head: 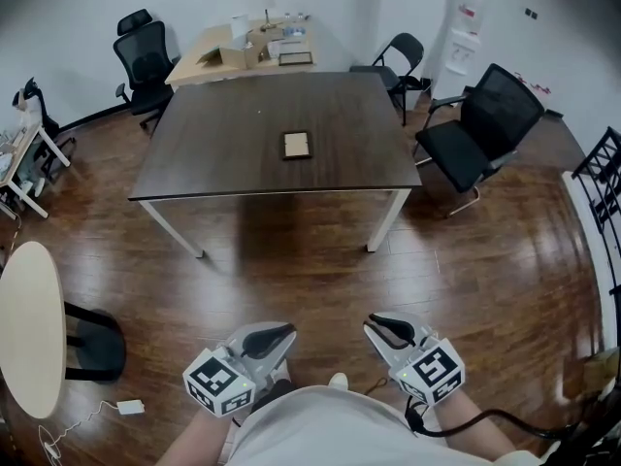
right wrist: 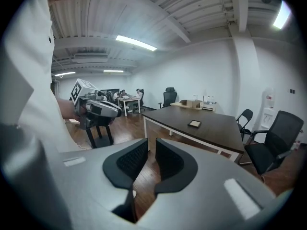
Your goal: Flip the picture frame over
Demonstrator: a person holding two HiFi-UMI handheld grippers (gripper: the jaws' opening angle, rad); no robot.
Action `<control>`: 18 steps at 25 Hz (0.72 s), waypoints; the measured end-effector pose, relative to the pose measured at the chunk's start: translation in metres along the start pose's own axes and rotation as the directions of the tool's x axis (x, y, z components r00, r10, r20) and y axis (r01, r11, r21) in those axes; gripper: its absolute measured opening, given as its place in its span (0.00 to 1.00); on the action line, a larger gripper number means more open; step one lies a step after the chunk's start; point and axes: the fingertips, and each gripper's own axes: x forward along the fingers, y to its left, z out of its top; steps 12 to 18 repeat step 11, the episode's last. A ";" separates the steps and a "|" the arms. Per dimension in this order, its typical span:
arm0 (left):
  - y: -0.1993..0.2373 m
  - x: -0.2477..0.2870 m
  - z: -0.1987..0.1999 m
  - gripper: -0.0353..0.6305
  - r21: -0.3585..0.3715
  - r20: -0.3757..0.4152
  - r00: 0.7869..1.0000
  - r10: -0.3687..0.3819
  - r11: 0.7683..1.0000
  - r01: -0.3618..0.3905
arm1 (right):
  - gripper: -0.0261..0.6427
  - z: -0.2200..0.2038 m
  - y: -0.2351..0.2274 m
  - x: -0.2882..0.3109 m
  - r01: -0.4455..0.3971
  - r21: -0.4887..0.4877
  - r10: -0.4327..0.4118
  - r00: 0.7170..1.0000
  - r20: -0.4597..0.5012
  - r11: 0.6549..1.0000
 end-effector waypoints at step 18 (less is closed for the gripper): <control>-0.001 -0.010 -0.005 0.09 0.003 -0.008 0.999 0.035 0.999 -0.035 | 0.12 0.004 0.013 0.006 -0.052 -0.026 0.052 0.999 0.001 0.998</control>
